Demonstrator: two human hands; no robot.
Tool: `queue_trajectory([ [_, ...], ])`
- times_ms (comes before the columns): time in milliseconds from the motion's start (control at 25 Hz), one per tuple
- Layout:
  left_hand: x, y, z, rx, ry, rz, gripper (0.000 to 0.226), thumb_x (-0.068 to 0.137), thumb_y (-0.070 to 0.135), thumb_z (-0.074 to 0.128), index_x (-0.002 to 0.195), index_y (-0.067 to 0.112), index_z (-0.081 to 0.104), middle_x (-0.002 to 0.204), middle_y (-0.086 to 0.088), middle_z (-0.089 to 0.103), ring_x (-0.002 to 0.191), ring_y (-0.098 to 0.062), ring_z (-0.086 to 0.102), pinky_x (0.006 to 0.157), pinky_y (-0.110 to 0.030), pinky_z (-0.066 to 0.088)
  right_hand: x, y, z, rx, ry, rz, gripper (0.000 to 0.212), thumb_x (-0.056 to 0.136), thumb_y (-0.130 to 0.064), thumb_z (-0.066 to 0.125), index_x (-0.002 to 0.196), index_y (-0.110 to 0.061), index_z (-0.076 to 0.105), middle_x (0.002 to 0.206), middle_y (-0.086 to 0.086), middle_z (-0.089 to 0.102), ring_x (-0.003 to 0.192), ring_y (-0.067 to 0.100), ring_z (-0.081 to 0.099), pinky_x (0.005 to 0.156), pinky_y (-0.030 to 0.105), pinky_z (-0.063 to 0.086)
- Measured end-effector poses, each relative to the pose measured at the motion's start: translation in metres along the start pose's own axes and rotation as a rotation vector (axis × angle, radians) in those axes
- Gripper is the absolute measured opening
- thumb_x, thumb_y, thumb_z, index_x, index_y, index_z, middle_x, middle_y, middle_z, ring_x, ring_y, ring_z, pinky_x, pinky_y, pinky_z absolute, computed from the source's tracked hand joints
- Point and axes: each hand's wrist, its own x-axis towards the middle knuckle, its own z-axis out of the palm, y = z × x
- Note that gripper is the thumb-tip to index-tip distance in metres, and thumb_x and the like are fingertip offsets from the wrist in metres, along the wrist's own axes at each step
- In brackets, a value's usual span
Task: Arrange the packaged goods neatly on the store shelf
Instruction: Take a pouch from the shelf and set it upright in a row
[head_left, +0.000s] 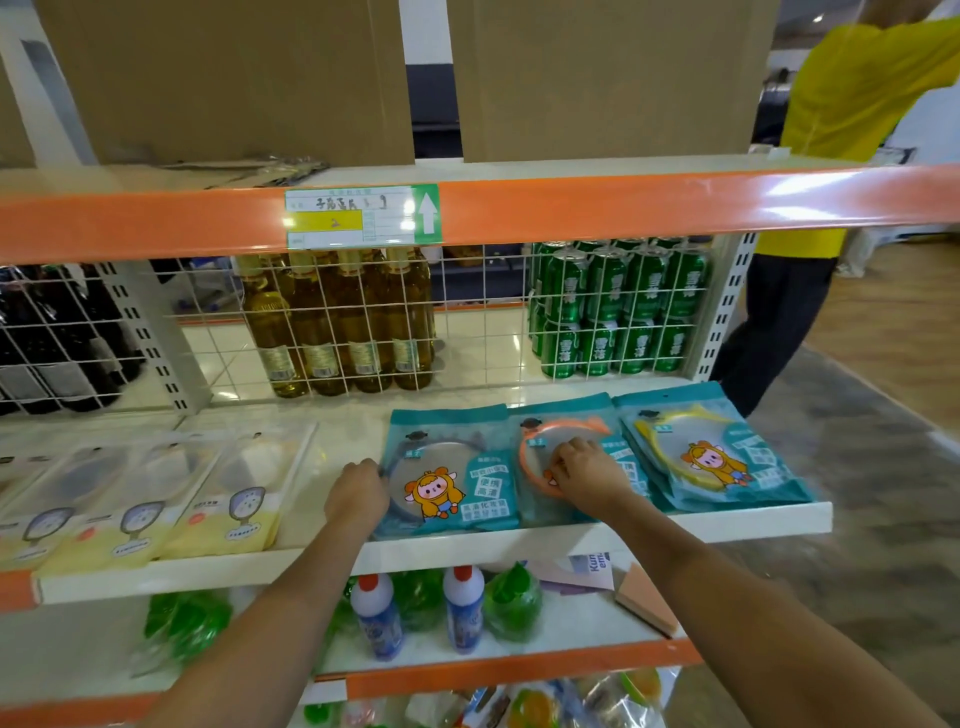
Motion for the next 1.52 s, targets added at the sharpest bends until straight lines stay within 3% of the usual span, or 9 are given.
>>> queue_trajectory([
  [160,-0.006,0.0,0.001,-0.001,0.013,0.003,0.031,0.098,0.025,0.042,0.121,0.009,0.055,0.117,-0.013,0.057,0.106,-0.028,0.057,0.085,-0.036,0.048,-0.003,0.0,-0.001,0.004,-0.028,-0.019,0.039,0.098,-0.027,0.042,0.132,-0.008,0.041,0.135,0.013,0.045,0.121,0.026,0.047,0.101,0.039,0.043],
  [240,-0.011,0.003,-0.002,0.105,0.013,0.01,0.033,0.093,0.029,0.053,0.121,0.011,0.053,0.116,-0.01,0.055,0.106,-0.025,0.056,0.085,-0.035,0.051,-0.003,0.0,-0.004,-0.02,-0.078,-0.035,0.04,0.098,-0.027,0.042,0.133,-0.007,0.041,0.135,0.014,0.044,0.121,0.027,0.047,0.103,0.039,0.041],
  [360,-0.021,0.014,-0.008,0.31,-0.003,0.076,0.063,0.076,0.045,0.073,0.123,0.014,0.046,0.12,-0.007,0.05,0.111,-0.022,0.051,0.087,-0.033,0.049,-0.001,-0.001,-0.009,-0.048,-0.13,-0.053,0.042,0.098,-0.027,0.04,0.133,-0.004,0.043,0.135,0.016,0.045,0.122,0.03,0.045,0.105,0.041,0.038],
  [520,-0.035,0.027,-0.008,0.353,0.059,0.201,0.052,0.09,0.038,0.057,0.136,0.02,0.041,0.133,-0.004,0.046,0.122,-0.021,0.044,0.097,-0.034,0.042,-0.001,-0.01,-0.013,-0.12,-0.133,-0.115,0.045,0.099,-0.024,0.036,0.139,-0.005,0.039,0.142,0.016,0.038,0.129,0.033,0.037,0.105,0.045,0.037],
  [680,-0.054,0.028,-0.011,0.319,0.087,0.297,0.04,0.098,0.037,0.039,0.135,0.023,0.045,0.135,-0.002,0.048,0.121,-0.021,0.044,0.098,-0.036,0.039,-0.002,-0.029,-0.011,-0.073,-0.047,-0.2,0.043,0.1,-0.027,0.035,0.137,-0.007,0.041,0.143,0.013,0.036,0.132,0.03,0.034,0.105,0.042,0.037],
  [880,-0.078,0.008,-0.026,0.305,0.008,0.223,0.043,0.096,0.043,0.038,0.133,0.023,0.047,0.135,-0.002,0.048,0.123,-0.024,0.042,0.098,-0.039,0.037,-0.008,-0.068,-0.004,-0.094,-0.028,-0.332,0.043,0.1,-0.032,0.036,0.136,-0.01,0.041,0.14,0.011,0.041,0.131,0.027,0.036,0.107,0.042,0.033],
  [1120,-0.107,-0.045,-0.045,0.257,-0.027,0.095,0.048,0.097,0.045,0.036,0.141,0.025,0.038,0.146,0.0,0.037,0.133,-0.025,0.034,0.107,-0.04,0.031,-0.019,-0.133,0.006,-0.028,-0.014,-0.529,0.042,0.101,-0.031,0.033,0.135,-0.009,0.042,0.14,0.011,0.042,0.129,0.026,0.038,0.106,0.037,0.031],
  [1280,-0.128,-0.077,-0.068,0.275,-0.014,-0.04,0.049,0.098,0.046,0.034,0.143,0.027,0.034,0.15,0.001,0.03,0.138,-0.024,0.026,0.111,-0.044,0.025,-0.027,-0.185,0.012,0.024,0.002,-0.642,0.042,0.1,-0.036,0.034,0.136,-0.016,0.042,0.139,0.005,0.043,0.13,0.023,0.037,0.107,0.034,0.031],
  [1520,-0.163,-0.16,-0.102,0.27,0.069,-0.189,0.05,0.097,0.044,0.037,0.142,0.022,0.037,0.146,-0.005,0.037,0.133,-0.027,0.034,0.106,-0.043,0.031,-0.052,-0.284,0.037,-0.011,-0.046,-0.793,0.041,0.1,-0.039,0.033,0.133,-0.017,0.045,0.137,0.005,0.045,0.128,0.022,0.038,0.102,0.033,0.033],
])
